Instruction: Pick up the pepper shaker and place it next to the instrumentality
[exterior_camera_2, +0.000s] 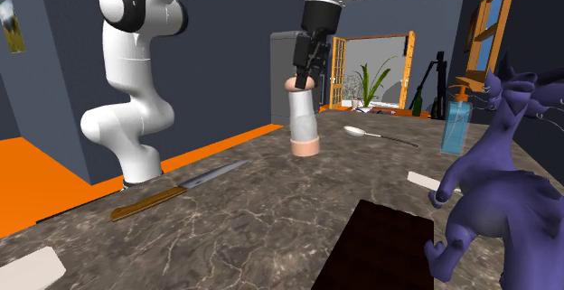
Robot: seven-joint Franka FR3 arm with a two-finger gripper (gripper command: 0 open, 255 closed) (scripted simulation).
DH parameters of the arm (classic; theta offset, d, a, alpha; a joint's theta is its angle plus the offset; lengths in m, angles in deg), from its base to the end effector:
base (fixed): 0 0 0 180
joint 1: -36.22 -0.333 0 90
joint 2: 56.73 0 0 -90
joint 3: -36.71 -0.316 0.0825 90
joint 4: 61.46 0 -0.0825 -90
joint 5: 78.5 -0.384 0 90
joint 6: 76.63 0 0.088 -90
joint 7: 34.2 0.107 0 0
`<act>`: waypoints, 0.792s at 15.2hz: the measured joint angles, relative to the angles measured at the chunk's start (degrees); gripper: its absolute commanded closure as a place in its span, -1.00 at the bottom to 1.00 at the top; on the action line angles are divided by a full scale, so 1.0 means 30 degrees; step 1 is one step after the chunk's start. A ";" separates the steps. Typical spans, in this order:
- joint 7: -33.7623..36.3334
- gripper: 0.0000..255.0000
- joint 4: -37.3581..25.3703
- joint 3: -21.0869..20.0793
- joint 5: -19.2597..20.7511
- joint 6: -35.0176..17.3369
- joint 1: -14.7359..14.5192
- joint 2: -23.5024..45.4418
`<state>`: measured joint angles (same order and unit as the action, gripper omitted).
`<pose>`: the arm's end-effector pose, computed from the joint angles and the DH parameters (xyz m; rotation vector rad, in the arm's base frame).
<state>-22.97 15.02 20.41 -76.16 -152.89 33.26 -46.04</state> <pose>0.5579 0.1713 0.6116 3.0855 0.2073 -0.2788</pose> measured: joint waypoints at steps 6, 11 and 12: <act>-0.2649 1.00 0.1027 0.1070 0.0104 -0.0258 0.1588 -0.0838; -0.4932 1.00 0.1476 0.2035 0.0291 -0.0324 0.2880 -0.1313; -0.5400 1.00 0.1792 0.2243 0.0330 -0.0580 0.3150 -0.1394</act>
<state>-39.17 20.40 27.14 -75.17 -154.63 42.71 -50.22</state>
